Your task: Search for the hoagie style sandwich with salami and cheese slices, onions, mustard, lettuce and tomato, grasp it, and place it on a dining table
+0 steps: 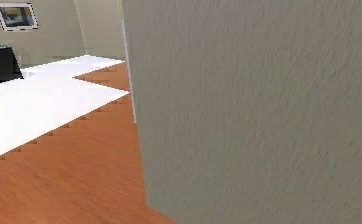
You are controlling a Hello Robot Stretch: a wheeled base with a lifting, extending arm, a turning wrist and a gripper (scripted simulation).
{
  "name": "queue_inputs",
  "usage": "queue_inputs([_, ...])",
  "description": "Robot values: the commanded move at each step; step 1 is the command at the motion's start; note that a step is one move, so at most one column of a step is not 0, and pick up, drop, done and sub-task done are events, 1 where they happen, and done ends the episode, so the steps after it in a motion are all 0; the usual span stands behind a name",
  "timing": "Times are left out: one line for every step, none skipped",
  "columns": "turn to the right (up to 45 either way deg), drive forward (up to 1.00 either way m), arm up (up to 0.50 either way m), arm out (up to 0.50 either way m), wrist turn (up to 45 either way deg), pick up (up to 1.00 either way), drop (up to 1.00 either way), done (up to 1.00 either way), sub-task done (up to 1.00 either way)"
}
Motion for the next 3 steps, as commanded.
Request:
queue_inputs([0.0,0.0,0.0,0.0,-45.0,0.0,0.0,0.0,0.0])
queue_inputs([0.0,0.0,0.0,0.0,-45.0,0.0,0.0,0.0,0.0])
queue_inputs([0.0,0.0,0.0,0.0,-27.0,0.0,0.0,0.0,0.0])
